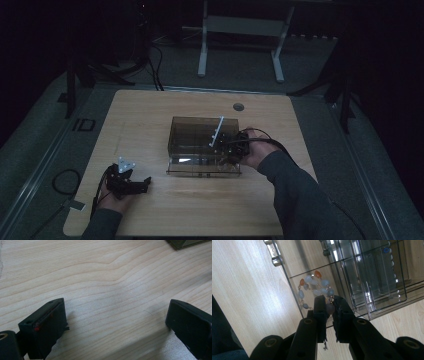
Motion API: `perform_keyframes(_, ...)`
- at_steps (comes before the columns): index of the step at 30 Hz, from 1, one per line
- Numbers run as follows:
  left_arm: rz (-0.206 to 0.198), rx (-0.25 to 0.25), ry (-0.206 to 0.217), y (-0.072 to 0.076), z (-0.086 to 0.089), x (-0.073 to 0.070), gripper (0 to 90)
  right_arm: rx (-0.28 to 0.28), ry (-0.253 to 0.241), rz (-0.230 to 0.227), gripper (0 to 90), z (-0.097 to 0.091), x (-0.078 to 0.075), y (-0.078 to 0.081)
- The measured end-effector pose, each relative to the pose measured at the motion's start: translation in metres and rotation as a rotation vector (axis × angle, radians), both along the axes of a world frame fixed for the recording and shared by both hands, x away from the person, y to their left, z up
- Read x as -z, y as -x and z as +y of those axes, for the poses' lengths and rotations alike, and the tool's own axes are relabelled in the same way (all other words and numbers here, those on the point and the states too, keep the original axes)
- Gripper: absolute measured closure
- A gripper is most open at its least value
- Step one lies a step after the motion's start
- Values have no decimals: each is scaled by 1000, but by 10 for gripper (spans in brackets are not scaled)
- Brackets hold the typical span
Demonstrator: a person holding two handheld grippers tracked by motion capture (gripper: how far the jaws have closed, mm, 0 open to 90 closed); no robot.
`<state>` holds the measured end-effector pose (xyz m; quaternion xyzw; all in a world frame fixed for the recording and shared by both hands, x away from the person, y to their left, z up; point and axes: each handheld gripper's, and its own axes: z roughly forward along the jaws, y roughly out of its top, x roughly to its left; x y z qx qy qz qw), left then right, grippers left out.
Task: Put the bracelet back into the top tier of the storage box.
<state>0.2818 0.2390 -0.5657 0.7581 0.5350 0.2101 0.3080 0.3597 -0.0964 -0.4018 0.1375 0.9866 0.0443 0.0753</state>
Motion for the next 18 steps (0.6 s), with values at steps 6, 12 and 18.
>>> perform_keyframes(6, 0, 0, 1, 0, 0, 0, 36, 4, -10, -3, 746, -1, -1, -1)
perform_keyframes(12, 0, 1, 0, 0, 0, 0, 36, 14, -16, -33, 640, -3, -5, 0)
perform_keyframes(18, -1, 0, 1, 0, 0, 0, 37, 20, -30, -52, 566, -6, -8, 2)
